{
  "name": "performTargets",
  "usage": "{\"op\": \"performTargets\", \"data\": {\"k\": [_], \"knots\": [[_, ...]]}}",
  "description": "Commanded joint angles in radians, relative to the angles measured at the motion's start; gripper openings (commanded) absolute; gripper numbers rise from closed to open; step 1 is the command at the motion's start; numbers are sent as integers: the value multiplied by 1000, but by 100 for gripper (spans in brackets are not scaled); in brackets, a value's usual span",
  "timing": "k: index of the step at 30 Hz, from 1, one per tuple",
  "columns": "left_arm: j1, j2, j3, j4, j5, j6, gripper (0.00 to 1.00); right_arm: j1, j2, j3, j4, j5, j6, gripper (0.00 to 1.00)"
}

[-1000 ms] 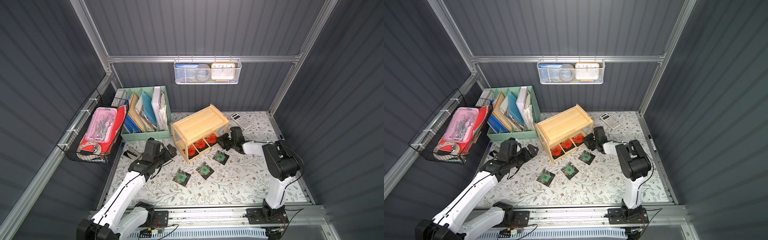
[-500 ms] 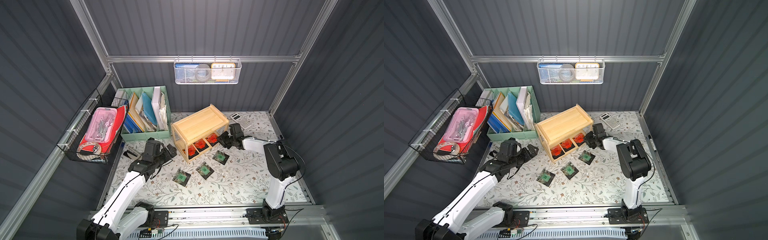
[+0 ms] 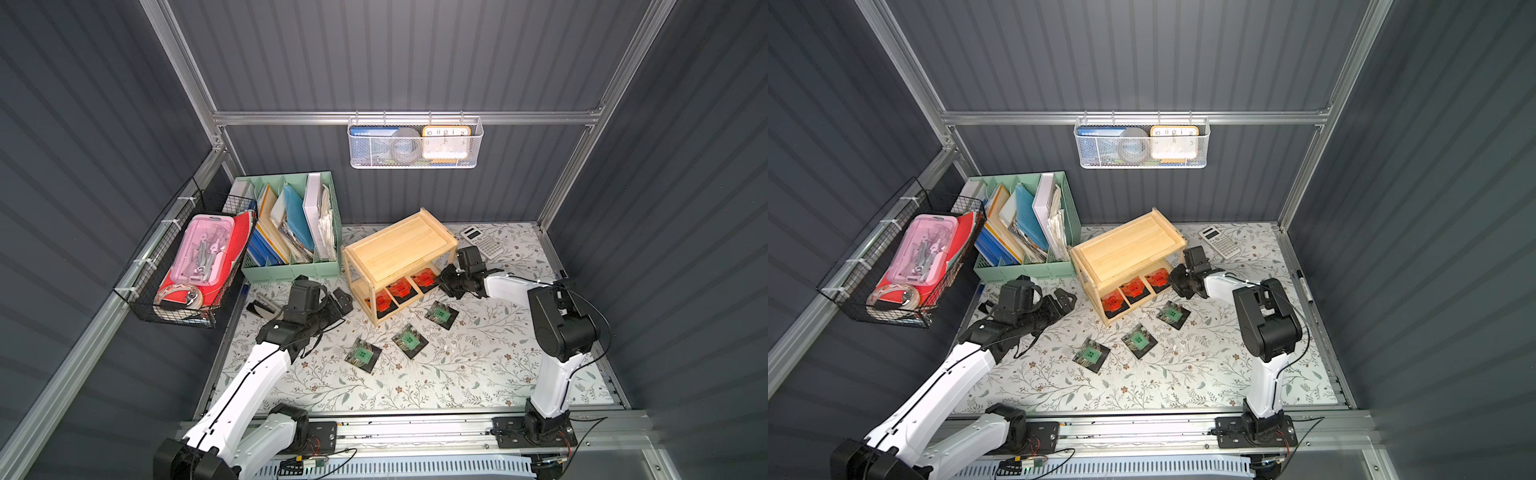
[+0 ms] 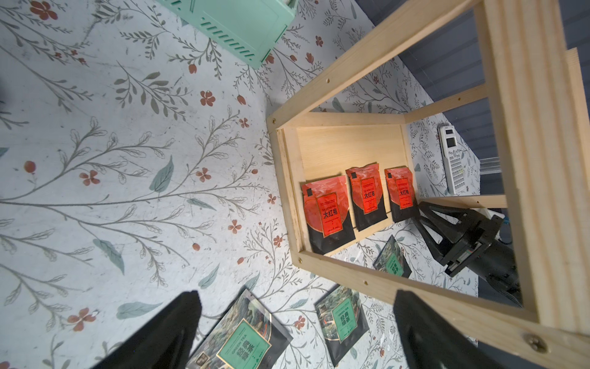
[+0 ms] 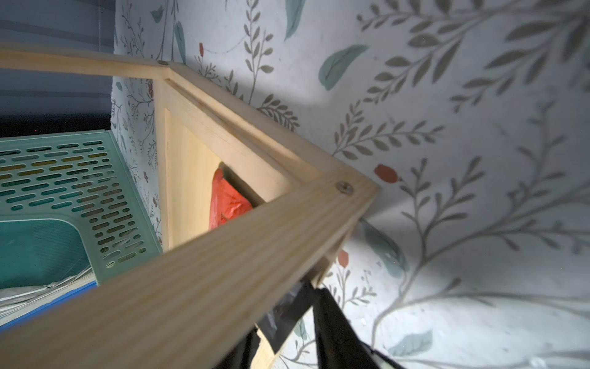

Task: Place the tea bags on the shelf by color
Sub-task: Place the tea bag on the shelf, then pick up the tea bag from the center of the board.

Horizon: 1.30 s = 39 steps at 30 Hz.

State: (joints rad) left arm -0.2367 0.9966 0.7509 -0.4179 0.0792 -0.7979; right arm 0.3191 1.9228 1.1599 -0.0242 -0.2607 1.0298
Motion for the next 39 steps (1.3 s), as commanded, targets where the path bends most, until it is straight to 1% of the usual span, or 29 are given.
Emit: {"op": "performTargets", "data": {"k": [1,10,15,21,22,24,29,34,39], "knots": [[6,-10,-4,-4,8,13,100,4,-22,17,-42,49,-22,36],[5,-23,-6,-12,9,15,100,5,-46,-9,-40,62,-17,36],[7,-31,-14,-8,14,5,100,5,-102,-55,-43,57,-26,37],[5,-78,-47,-8,29,-31,100,10,-201,-152,-42,24,-41,38],[7,-88,-53,-10,31,-44,100,14,-217,-170,-42,-12,-48,38],[5,-108,-69,-7,41,-72,100,21,-244,-197,-43,-47,-58,38],[5,-137,-111,0,72,-93,100,69,-307,-260,-49,-112,-77,39],[5,-138,-143,24,103,-147,100,163,-373,-325,-47,-142,-75,40],[5,-154,-168,19,133,-173,100,261,-432,-410,17,-163,-39,40]]}}
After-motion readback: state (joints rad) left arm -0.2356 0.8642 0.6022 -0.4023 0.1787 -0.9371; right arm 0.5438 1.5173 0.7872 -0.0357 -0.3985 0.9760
